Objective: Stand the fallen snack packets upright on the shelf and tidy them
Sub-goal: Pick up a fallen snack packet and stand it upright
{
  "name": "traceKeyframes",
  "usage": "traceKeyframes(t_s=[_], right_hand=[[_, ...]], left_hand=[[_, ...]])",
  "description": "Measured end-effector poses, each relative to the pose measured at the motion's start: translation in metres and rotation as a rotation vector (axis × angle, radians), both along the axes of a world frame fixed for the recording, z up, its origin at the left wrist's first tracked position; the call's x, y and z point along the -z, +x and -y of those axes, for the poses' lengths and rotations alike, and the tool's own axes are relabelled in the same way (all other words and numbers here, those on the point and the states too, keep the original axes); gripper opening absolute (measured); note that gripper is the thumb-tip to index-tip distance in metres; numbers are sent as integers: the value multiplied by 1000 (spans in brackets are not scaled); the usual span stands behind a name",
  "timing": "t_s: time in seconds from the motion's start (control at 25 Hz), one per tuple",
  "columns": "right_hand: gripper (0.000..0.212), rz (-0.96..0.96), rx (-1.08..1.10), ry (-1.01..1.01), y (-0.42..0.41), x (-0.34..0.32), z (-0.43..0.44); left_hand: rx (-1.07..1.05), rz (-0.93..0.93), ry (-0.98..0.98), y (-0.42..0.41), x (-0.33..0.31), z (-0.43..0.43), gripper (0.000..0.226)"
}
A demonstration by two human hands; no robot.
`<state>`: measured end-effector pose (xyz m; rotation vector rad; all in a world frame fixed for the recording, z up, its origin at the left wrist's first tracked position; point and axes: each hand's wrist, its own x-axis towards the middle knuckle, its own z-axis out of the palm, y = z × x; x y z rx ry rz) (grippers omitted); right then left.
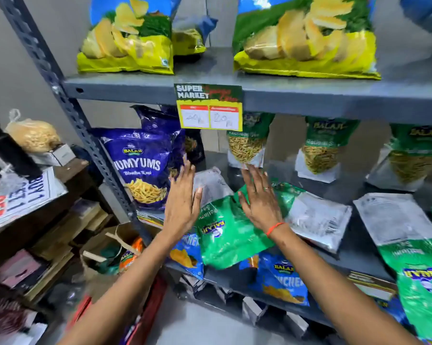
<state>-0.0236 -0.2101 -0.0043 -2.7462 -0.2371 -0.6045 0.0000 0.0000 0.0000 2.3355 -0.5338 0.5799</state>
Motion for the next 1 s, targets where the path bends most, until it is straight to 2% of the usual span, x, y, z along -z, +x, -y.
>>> traceKeyframes(t_s=[0.16, 0.24, 0.36, 0.48, 0.56, 0.68, 0.76, 0.88, 1.0], right_hand=[[60, -288, -33, -124, 22, 35, 3], [57, -365, 10, -158, 26, 46, 6], [55, -373, 80, -164, 32, 49, 12], [46, -380, 108, -185, 39, 48, 25], [46, -385, 104, -195, 41, 48, 33], [52, -408, 49, -193, 40, 46, 41], [55, -393, -3, -112, 40, 45, 48], [48, -322, -39, 224, 38, 37, 55], [35, -255, 80, 461, 36, 28, 55]], left_hand=[[239, -222, 294, 20, 45, -29, 63], [286, -260, 372, 23, 55, -32, 61], [288, -259, 335, 27, 64, -33, 66], [277, -178, 302, 27, 63, -31, 51], [230, -235, 275, 27, 57, -24, 55], [178, -241, 155, 33, 36, -5, 51], [182, -279, -23, 42, 15, 9, 44], [190, -327, -306, 60, -10, 24, 30], [-36, -259, -424, 81, -24, 39, 17]])
